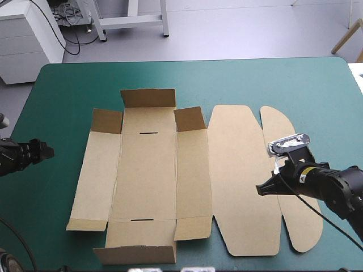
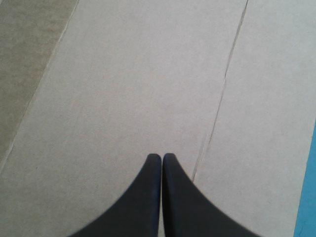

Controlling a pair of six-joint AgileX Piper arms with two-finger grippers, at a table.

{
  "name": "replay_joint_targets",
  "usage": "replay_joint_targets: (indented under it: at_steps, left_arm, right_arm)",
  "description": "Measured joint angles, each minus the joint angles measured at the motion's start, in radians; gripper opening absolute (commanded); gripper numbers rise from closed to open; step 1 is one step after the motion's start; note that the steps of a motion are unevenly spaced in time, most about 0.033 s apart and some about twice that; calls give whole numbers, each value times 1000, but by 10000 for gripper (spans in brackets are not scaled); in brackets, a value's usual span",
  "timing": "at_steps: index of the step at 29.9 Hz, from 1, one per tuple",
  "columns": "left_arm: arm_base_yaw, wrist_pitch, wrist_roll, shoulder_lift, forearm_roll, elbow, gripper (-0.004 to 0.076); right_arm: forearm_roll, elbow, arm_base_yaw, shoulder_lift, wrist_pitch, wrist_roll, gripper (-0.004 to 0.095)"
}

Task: Fold the box

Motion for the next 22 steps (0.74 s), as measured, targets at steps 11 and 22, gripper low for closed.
replay_joint_targets:
  at_steps: [11, 22]
  left_arm:
    - [0, -7, -33, 87, -1, 61, 636]
    - [0, -25, 80, 161, -26, 311, 636]
  right_arm:
    - [0, 0, 0, 0, 6, -52, -14]
    - [0, 0, 0, 0, -8, -60, -14]
